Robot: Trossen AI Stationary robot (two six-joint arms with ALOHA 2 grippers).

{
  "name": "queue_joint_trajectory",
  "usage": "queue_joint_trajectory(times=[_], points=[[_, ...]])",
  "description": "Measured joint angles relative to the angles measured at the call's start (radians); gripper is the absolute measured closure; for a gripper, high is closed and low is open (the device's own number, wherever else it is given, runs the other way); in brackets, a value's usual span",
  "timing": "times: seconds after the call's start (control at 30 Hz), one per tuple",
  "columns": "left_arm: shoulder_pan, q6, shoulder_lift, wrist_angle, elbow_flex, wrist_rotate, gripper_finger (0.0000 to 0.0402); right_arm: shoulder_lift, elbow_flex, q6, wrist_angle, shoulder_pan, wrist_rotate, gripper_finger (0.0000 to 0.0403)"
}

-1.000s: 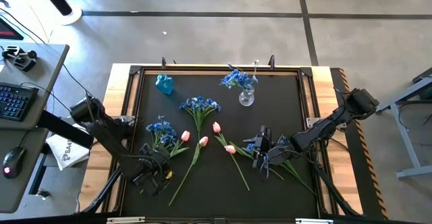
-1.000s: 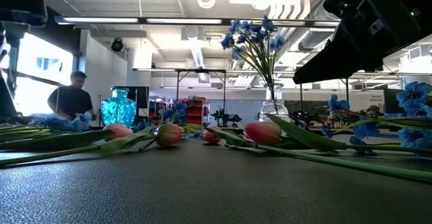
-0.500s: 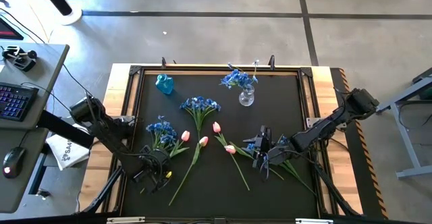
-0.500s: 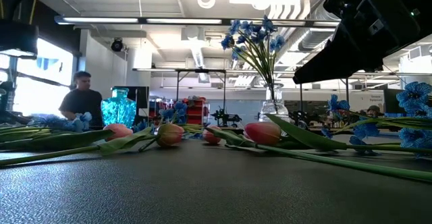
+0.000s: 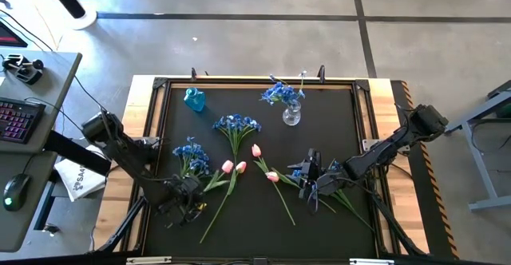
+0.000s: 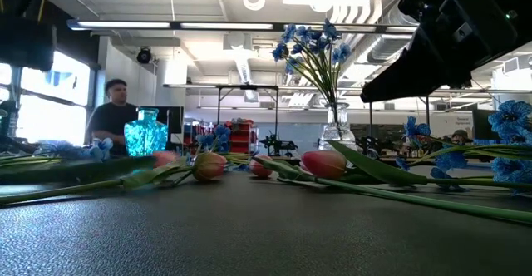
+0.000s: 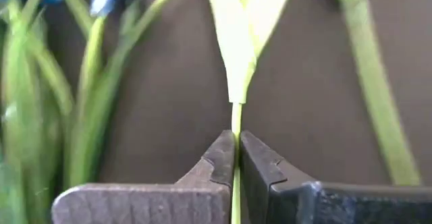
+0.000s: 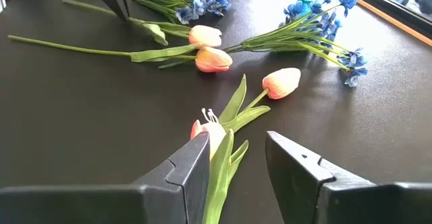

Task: Sort flowers into vase by color
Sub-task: Put the left pink flower into the blue vase

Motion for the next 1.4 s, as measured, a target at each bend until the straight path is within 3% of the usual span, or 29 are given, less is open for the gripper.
queue_joint_trajectory(times=[0.2,0.47,0.7,1.07,1.13,1.27,1.4], points=[[-0.001,0.035,-0.123,0.045,0.001,-0.172,0.0401,0.0,0.0,0.0,0.001,0.0,0.0,0.0265],[0.009,0.28,-0.298,0.132,0.001,-0.57,0.0401,0.0,0.0,-0.003,0.001,0.0,0.0,0.0265],[0.127,0.56,-0.445,0.142,-0.004,-0.666,0.0401,0.0,0.0,-0.027,0.013,0.0,0.0,0.0265],[0.462,1.156,-0.714,0.22,-0.011,-0.535,0.0401,0.0,0.0,-0.053,0.032,0.0,0.0,0.0265],[0.522,1.307,-0.779,0.398,-0.068,-0.481,0.0401,0.0,0.0,-0.053,0.032,0.0,0.0,0.0265],[0.654,1.649,-0.903,0.89,-0.277,-0.233,0.0401,0.0,0.0,-0.052,0.032,0.0,0.0,0.0265],[0.777,1.949,-0.975,1.272,-0.459,-0.195,0.0401,0.0,0.0,-0.049,0.032,0.0,-0.002,0.0265]])
